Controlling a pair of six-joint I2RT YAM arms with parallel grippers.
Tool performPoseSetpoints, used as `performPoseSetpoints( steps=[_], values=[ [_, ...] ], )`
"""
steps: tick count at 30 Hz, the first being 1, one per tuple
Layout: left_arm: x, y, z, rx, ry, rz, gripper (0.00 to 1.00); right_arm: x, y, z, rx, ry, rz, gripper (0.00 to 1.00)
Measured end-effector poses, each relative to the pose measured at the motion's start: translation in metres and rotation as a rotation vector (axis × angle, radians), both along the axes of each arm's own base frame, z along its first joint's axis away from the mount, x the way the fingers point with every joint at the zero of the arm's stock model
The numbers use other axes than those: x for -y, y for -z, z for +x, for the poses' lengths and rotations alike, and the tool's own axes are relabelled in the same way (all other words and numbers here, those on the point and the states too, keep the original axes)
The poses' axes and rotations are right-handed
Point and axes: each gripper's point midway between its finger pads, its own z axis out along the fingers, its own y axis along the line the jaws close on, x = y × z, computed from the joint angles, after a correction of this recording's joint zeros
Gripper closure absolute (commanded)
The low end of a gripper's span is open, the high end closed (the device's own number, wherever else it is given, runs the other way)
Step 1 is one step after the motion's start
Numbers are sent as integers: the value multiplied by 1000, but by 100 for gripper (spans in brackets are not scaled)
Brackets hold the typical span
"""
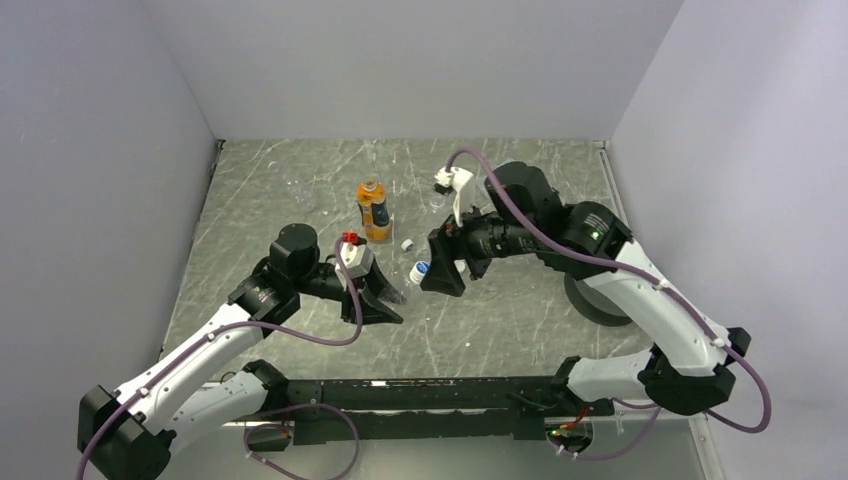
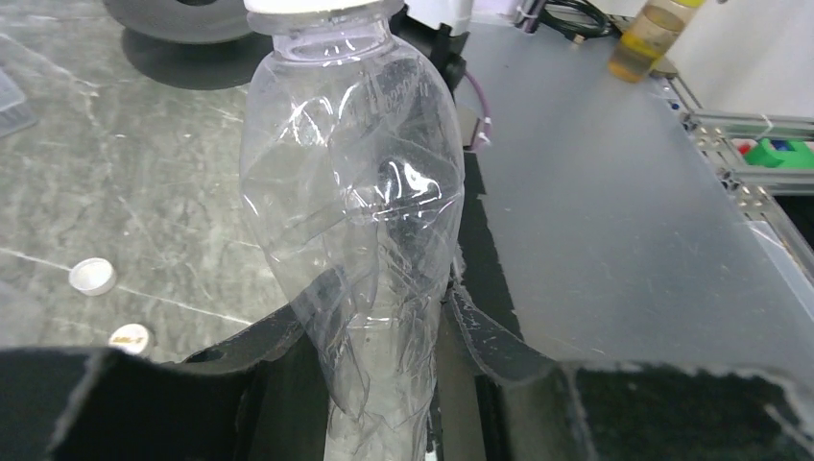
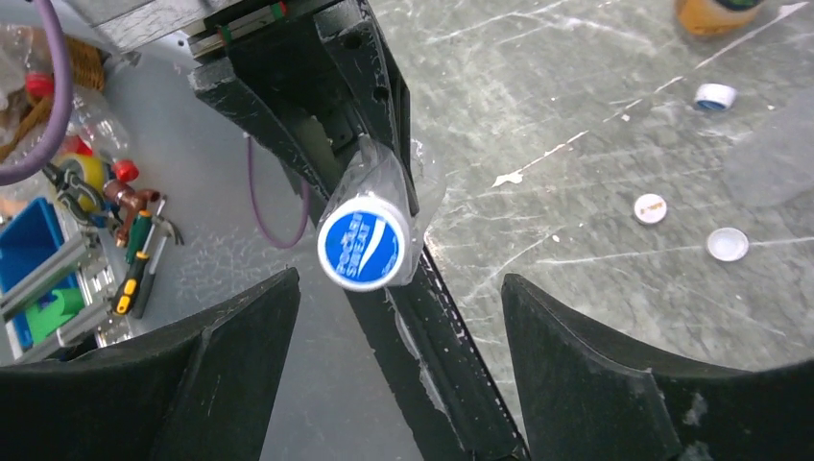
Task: Screw on the bottle caps
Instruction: Screw the bottle cap onto the plastic bottle.
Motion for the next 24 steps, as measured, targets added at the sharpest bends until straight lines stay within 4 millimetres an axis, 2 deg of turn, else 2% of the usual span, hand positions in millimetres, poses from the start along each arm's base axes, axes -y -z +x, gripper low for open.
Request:
performPoseSetpoints(
  steps=[7, 17, 24],
  values=[
    [-3, 1, -12, -45, 54, 6, 100, -17, 17, 0, -43, -67, -38, 36],
    [-3, 2, -14, -49, 65, 4, 100, -25, 0, -8, -39, -124, 22, 37],
    [-4, 3, -14, -53, 65, 6, 100, -26, -1, -11, -45, -137, 30, 51]
  ],
)
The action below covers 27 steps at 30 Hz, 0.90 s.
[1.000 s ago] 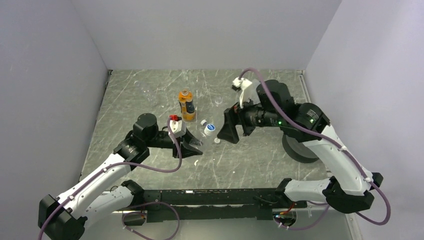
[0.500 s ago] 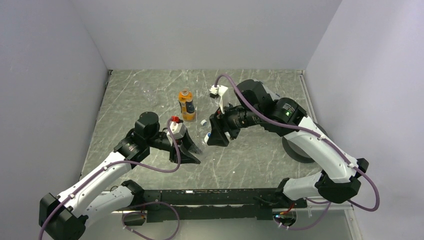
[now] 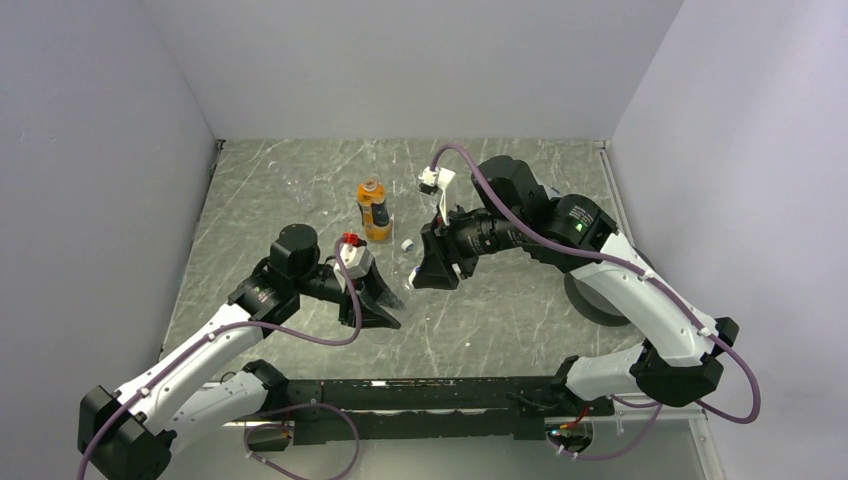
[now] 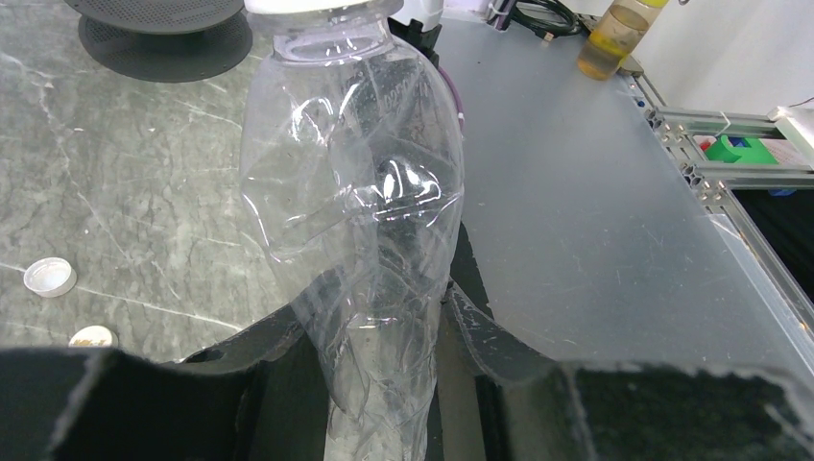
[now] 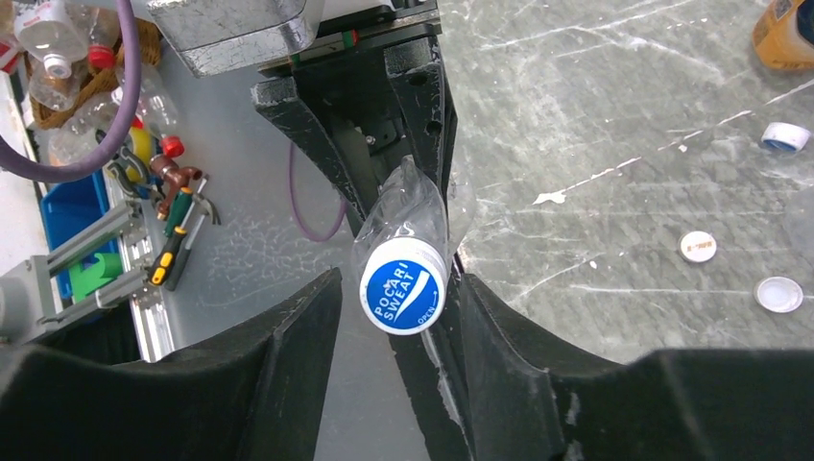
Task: Screw on the bottle caps
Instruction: Screw the bottle cap onto the plastic bottle.
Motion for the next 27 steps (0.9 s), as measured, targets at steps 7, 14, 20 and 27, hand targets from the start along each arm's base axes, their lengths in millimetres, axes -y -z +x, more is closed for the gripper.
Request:
performPoseSetpoints(
  steps=[7, 14, 20, 27],
  values=[
    [0, 0, 0, 0, 0, 0, 100, -2, -2, 0, -1, 0, 10, 63],
    [0, 1, 2, 3, -12, 2, 100, -3, -1, 2, -2, 8, 6, 75],
    [2, 5, 23, 38, -134, 26, 100, -1, 5, 18, 7, 94, -23, 80],
    [-2, 11, 80, 115, -440, 77, 100, -12, 12, 74, -14, 360, -110, 86]
  ],
)
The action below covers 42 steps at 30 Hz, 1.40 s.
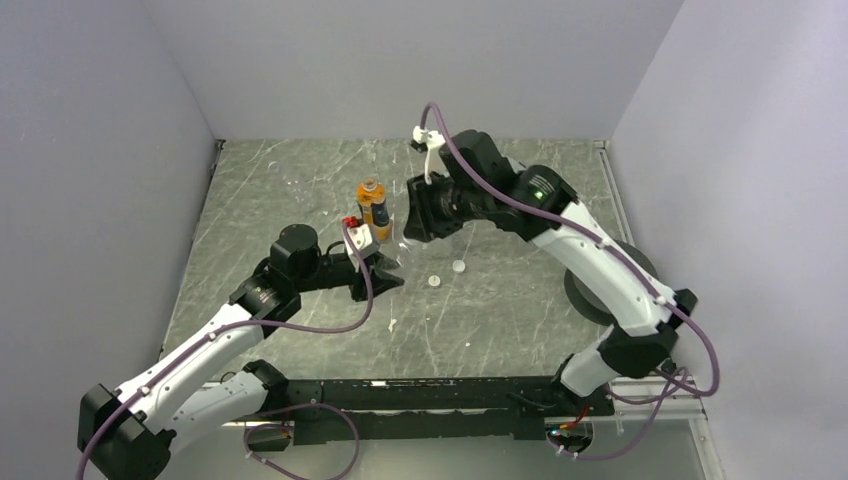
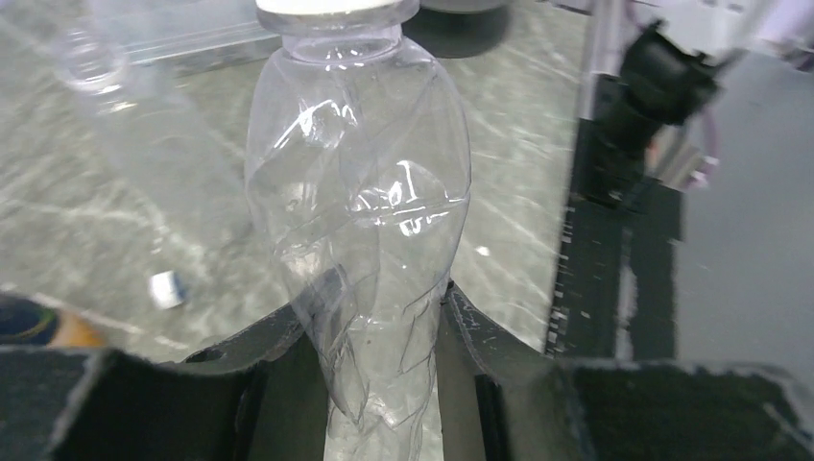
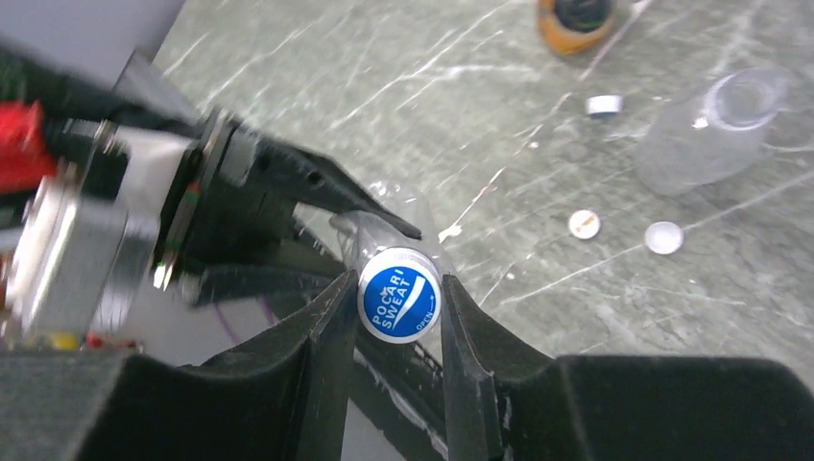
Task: Screw on the bottle caps
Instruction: Screw the bottle cap onto the plastic bottle.
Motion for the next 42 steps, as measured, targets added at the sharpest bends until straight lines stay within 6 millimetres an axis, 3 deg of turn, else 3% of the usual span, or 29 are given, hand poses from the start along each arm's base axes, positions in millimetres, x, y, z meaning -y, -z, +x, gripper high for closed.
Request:
performPoseSetpoints(
  steps=[5, 9, 11, 14, 17, 20, 25, 29, 33, 37, 42],
  values=[
    [-6, 5, 45, 39, -212, 47, 100, -9, 8, 48, -12, 229, -57, 86],
    [-7, 11, 67, 55, -325, 82, 100, -11, 15, 75, -12, 379, -78, 75],
    [-6, 12, 71, 60, -354, 96, 100, -9, 17, 80, -12, 420, -80, 65],
    [-2, 11, 75, 72, -373, 98, 100, -5, 15, 83, -4, 458, -78, 40],
    [0, 2, 78, 88, -384, 82, 100, -8, 12, 75, -16, 439, -76, 15],
    [1, 0, 75, 80, -373, 80, 100, -2, -2, 73, 3, 441, -63, 1],
    [5, 9, 58, 30, -277, 95, 100, 11, -24, 52, 51, 357, -15, 3],
    [5, 8, 38, -20, -142, 74, 100, 36, -33, 23, 84, 240, 33, 13],
    [5, -6, 10, -37, 28, 13, 100, 53, -36, -4, 102, 108, 94, 26],
    [7, -11, -26, -76, 222, -22, 100, 52, -31, -31, 84, -41, 142, 29],
    [6, -15, -53, -117, 368, -49, 100, 40, -27, -51, 54, -182, 194, 33]
  ],
)
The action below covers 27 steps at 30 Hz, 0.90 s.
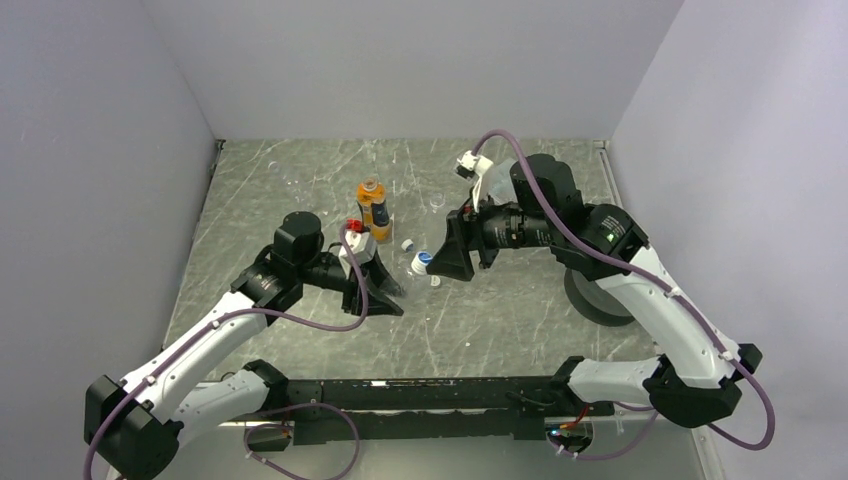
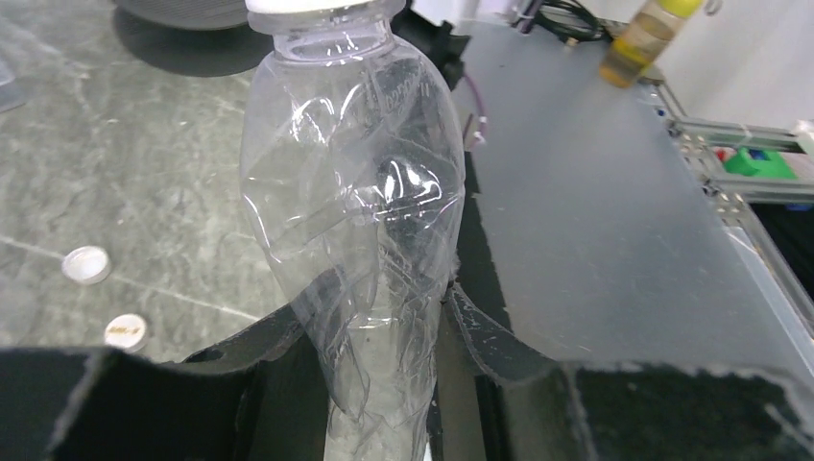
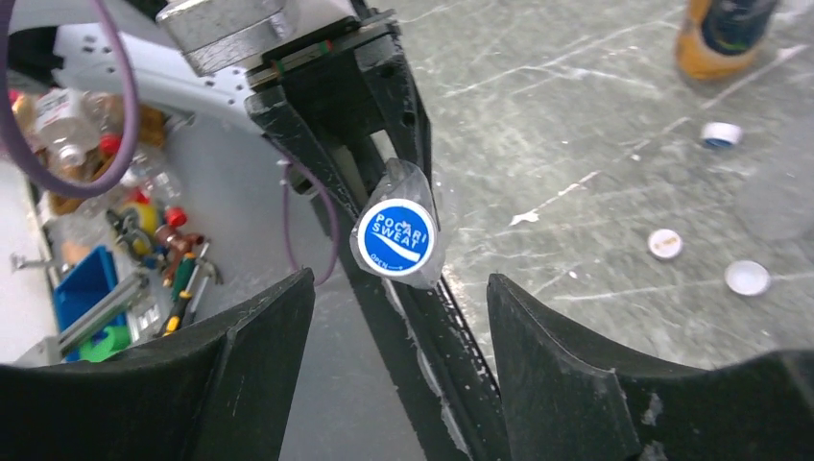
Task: Screw on the bottle caps
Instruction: Screw the bottle cap onto the plastic bottle.
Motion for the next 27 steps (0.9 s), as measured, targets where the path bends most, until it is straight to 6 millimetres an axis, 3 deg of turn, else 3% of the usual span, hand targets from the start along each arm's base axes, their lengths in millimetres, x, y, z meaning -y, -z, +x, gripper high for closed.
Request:
performPoseSetpoints(
  steps=[8, 17, 27],
  values=[
    [-2, -9, -20, -30, 111, -37, 100, -11, -8, -15, -2, -123, 61, 41],
    [0, -16, -20, -25, 134, -62, 100, -22, -5, -18, -29, -187, 77, 48],
    [2, -17, -18, -28, 139, -69, 100, -25, -5, -17, -32, -201, 81, 66]
  ],
)
